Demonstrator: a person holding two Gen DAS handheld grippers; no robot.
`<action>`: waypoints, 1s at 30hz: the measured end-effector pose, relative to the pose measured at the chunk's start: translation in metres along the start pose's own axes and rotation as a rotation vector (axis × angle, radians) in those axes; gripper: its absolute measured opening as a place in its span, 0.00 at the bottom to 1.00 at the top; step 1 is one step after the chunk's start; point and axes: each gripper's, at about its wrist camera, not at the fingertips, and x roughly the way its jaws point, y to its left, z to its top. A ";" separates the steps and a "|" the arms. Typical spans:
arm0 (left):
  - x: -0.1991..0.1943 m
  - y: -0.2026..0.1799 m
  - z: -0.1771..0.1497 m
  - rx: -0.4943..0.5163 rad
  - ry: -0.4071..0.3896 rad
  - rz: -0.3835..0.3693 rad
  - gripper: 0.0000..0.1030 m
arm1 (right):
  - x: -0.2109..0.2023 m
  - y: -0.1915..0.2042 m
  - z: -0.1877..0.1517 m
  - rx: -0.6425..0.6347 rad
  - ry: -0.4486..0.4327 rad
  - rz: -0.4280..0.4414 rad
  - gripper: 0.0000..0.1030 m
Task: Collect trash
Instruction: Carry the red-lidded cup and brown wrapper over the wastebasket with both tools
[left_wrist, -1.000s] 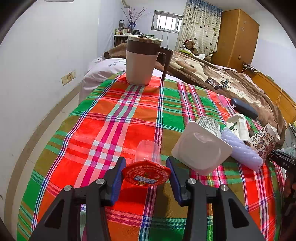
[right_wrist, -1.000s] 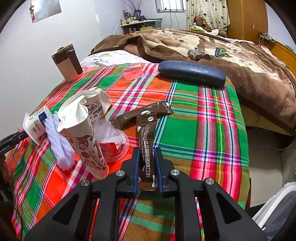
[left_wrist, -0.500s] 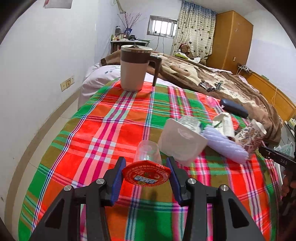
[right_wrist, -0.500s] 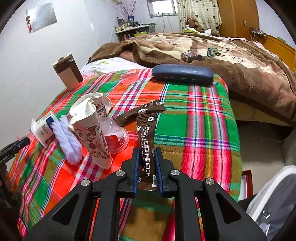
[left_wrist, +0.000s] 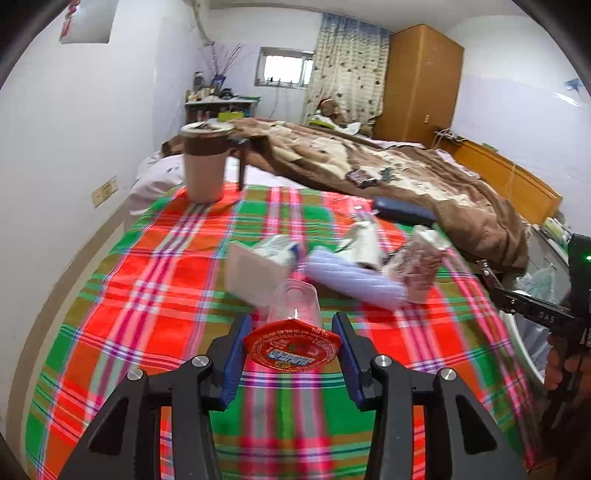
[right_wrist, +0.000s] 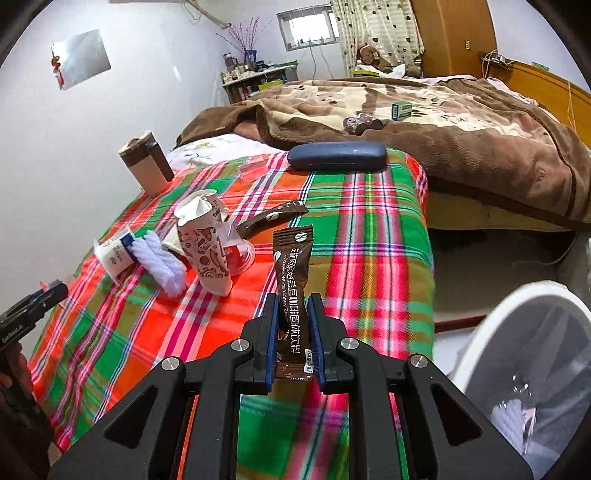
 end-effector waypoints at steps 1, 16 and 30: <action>-0.002 -0.007 0.000 0.008 -0.003 -0.015 0.44 | -0.005 -0.002 -0.002 0.006 -0.006 -0.006 0.16; -0.010 -0.120 -0.005 0.157 -0.005 -0.188 0.44 | -0.070 -0.046 -0.025 0.098 -0.103 -0.070 0.16; 0.008 -0.219 -0.016 0.255 0.045 -0.337 0.44 | -0.105 -0.095 -0.048 0.191 -0.127 -0.214 0.16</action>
